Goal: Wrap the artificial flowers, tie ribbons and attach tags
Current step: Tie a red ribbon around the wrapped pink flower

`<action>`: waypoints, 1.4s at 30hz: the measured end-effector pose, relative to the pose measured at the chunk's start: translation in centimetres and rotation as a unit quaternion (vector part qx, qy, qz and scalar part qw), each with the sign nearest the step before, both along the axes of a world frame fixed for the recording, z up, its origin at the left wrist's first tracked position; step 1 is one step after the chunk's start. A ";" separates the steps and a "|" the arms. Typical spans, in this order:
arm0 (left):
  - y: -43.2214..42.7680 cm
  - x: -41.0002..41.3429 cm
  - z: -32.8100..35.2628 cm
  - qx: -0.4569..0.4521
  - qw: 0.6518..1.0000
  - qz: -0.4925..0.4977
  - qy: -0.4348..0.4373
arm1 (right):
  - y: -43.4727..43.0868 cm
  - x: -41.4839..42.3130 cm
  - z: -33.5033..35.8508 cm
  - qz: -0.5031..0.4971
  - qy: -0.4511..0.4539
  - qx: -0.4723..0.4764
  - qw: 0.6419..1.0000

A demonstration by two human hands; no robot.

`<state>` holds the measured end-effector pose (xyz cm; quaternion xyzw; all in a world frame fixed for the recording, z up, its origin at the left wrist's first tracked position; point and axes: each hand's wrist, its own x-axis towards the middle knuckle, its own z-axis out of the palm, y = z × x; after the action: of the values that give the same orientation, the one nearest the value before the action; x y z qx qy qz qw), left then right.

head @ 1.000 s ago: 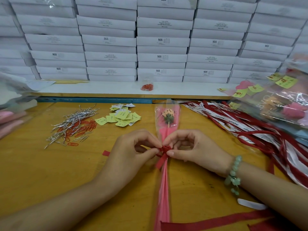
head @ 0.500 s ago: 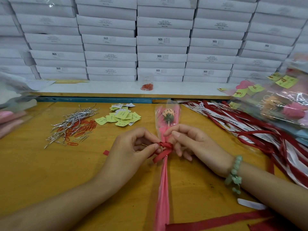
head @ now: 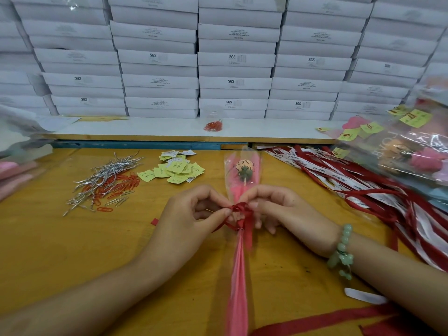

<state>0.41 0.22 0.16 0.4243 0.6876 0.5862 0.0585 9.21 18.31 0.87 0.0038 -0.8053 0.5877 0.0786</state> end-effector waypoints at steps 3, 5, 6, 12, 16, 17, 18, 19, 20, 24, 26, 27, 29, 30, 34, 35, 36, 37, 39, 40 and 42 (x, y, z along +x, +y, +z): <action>0.0 0.0 0.0 0.001 1.000 0.000 0.004 | 0.0 -0.1 0.0 -0.015 -0.018 -0.027 0.999; 0.0 0.0 0.0 0.000 1.000 -0.001 0.006 | 0.0 0.0 0.0 -0.016 -0.004 -0.022 1.000; 0.0 0.0 0.0 0.000 1.000 0.000 0.005 | -0.1 0.1 0.0 -0.015 0.009 -0.012 1.000; 0.0 0.0 0.1 0.000 1.000 0.002 0.007 | -0.2 0.5 0.2 -0.009 0.097 0.019 0.995; 0.1 0.0 0.1 0.002 1.000 0.001 0.005 | -0.4 0.4 0.2 -0.030 0.150 0.023 0.988; 0.1 0.1 0.1 0.003 1.000 0.002 0.006 | -0.4 0.5 0.2 -0.029 0.161 0.028 0.986; 0.1 0.1 0.1 0.005 1.000 0.003 0.007 | -0.4 0.5 0.3 -0.026 0.169 0.033 0.985; 0.1 0.1 0.1 0.007 1.000 0.006 0.007 | -0.5 0.6 0.3 -0.021 0.174 0.040 0.984; 0.1 0.1 0.1 0.008 1.000 0.008 0.007 | -0.7 0.7 0.4 -0.015 0.176 0.047 0.983; 0.1 0.2 0.2 0.006 1.000 0.008 0.010 | -1.1 0.9 0.5 -0.010 0.163 0.066 0.984; 0.1 0.2 0.2 0.007 1.000 0.004 0.009 | -1.2 0.9 0.5 -0.019 0.150 0.078 0.985; 0.0 0.2 0.2 0.009 1.000 0.002 0.008 | -1.3 0.9 0.4 -0.024 0.142 0.081 0.986; 0.0 0.2 0.2 0.011 1.000 -0.005 0.010 | -1.4 0.7 0.3 -0.034 0.133 0.094 0.986; 0.0 0.3 0.3 0.010 1.000 -0.010 0.014 | -1.4 0.7 0.3 -0.037 0.133 0.106 0.985; -0.1 0.3 0.4 0.011 0.999 -0.026 0.030 | -1.2 0.5 0.1 -0.037 0.130 0.121 0.983; -0.1 0.3 0.4 0.013 0.999 -0.029 0.030 | -1.1 0.5 0.1 -0.034 0.126 0.118 0.984; -0.1 0.3 0.4 0.014 0.999 -0.032 0.031 | -1.1 0.4 0.0 -0.031 0.119 0.117 0.985; -0.1 0.3 0.4 0.014 0.999 -0.036 0.034 | -1.1 0.4 -0.1 -0.027 0.112 0.118 0.986; -0.1 0.3 0.4 0.015 0.998 -0.039 0.043 | -1.1 0.4 -0.3 -0.021 0.103 0.123 0.987; -0.1 0.3 0.3 0.015 0.998 -0.037 0.044 | -1.0 0.3 -0.3 -0.020 0.101 0.122 0.987; -0.2 0.2 0.3 0.015 0.998 -0.038 0.042 | -1.0 0.3 -0.3 -0.018 0.100 0.115 0.988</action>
<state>0.61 0.07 0.47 0.4750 0.6643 0.5753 0.0453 9.49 17.30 0.61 0.0569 -0.8554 0.4865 0.1681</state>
